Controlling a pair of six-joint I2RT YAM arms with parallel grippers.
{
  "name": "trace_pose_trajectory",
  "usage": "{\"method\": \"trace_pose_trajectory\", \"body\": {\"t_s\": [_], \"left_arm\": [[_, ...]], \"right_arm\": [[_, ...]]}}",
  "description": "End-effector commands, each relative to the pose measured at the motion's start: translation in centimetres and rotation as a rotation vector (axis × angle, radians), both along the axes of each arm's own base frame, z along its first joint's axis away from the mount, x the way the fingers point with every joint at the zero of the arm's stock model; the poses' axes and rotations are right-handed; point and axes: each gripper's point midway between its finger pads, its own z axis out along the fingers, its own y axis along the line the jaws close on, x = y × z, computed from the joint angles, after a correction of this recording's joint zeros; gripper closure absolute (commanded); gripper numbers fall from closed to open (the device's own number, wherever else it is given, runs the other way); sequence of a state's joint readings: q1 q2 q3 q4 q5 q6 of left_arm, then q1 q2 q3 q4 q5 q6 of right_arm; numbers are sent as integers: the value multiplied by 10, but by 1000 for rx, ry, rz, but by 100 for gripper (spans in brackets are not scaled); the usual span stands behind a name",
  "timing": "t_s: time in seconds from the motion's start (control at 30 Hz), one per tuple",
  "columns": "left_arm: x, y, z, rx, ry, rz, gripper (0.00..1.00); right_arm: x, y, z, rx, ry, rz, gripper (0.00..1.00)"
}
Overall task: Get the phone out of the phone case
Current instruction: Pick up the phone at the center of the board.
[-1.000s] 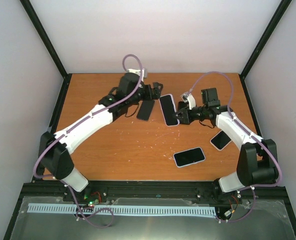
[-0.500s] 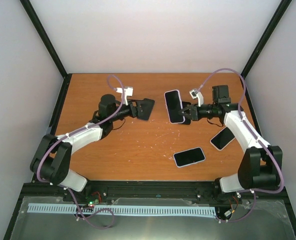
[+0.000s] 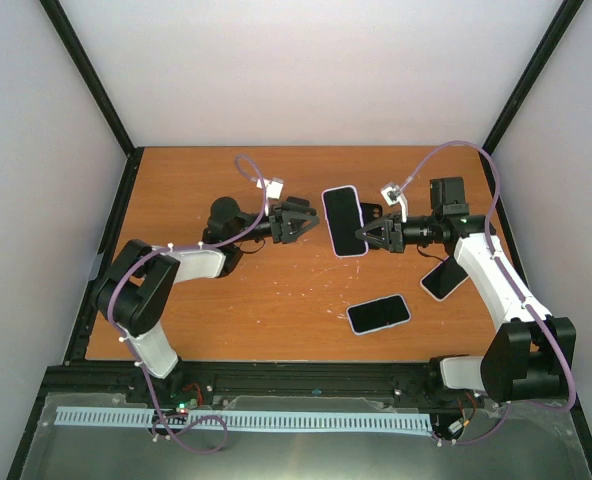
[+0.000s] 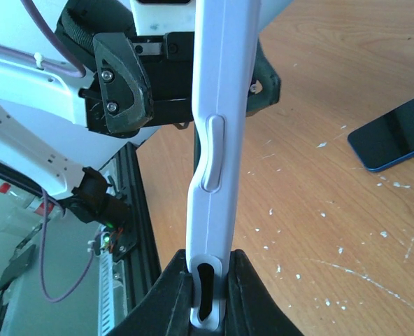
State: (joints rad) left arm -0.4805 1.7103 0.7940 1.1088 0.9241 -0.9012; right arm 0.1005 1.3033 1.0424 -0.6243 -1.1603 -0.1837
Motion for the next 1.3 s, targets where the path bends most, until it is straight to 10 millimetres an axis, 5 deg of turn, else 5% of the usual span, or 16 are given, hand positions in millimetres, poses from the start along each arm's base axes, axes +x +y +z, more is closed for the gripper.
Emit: {"method": "trace_pose_trajectory", "body": {"t_s": [0.0,0.73,1.1,1.17,1.27], "left_arm": [[-8,-26,26,-35,-122,-78,23],[-10,-47,30,-61,-124,-185,77],[-14,-46,29,-44,-114,-205,96],[-14,-45,30,-36,-110,-208,98],[1,-41,28,12,-66,-155,100]], "right_arm": [[-12,6,13,81,-6,86,97],[-16,7,-6,86,64,93,97],[-19,7,-8,73,56,91,97],[-19,6,-7,67,48,87,89],[-20,6,-5,55,19,86,65]]}}
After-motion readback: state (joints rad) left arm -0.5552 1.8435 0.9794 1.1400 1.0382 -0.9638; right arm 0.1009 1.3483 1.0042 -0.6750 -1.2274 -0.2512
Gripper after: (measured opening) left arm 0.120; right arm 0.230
